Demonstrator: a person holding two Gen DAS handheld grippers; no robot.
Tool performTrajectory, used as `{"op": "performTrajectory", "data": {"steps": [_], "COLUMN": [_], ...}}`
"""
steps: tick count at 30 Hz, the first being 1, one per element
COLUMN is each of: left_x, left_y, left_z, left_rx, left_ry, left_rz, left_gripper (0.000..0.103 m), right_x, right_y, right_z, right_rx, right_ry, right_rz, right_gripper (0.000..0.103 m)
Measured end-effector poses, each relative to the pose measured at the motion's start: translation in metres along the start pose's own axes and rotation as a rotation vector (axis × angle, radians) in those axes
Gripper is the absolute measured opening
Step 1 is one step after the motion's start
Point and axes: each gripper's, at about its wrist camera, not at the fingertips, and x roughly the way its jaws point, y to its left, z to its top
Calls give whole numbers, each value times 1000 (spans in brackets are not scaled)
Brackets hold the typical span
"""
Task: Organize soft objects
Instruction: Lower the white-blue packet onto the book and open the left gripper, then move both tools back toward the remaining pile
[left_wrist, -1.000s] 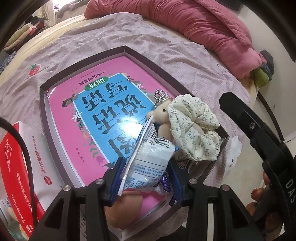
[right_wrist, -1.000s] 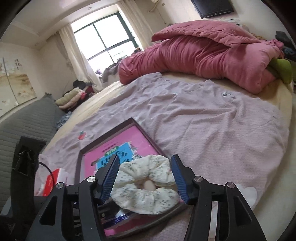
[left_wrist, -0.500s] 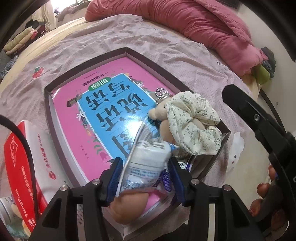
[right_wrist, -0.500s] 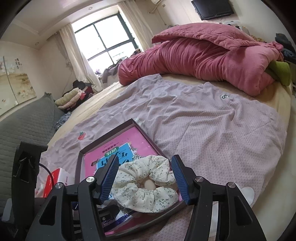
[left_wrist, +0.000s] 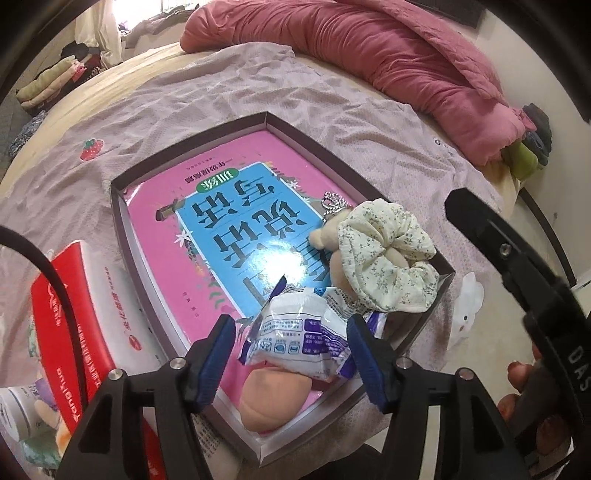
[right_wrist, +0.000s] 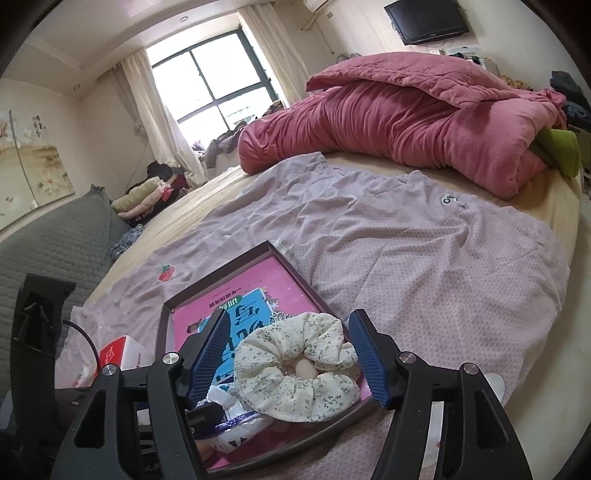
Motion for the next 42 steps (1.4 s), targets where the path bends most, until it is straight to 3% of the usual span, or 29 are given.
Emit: {"op": "performTrajectory", "data": {"steps": [7, 28, 36, 42], "left_x": [-20, -106, -154, -190], "left_y": [-1, 26, 63, 107], "left_z": [-5, -41, -67, -93], "left_rx": [3, -54, -129, -194], "left_ry": [-43, -186, -256, -302], "left_rz": [13, -7, 5, 76], "left_gripper": [67, 69, 70, 71], "right_x": [-6, -46, -67, -81], "right_y": [5, 52, 91, 131], "right_z": [0, 4, 4, -2], "right_rx": [-10, -124, -200, -272], "right_ry": [-9, -85, -98, -98], "right_rz": [-24, -66, -6, 59], "right_gripper": [73, 77, 77, 77]}}
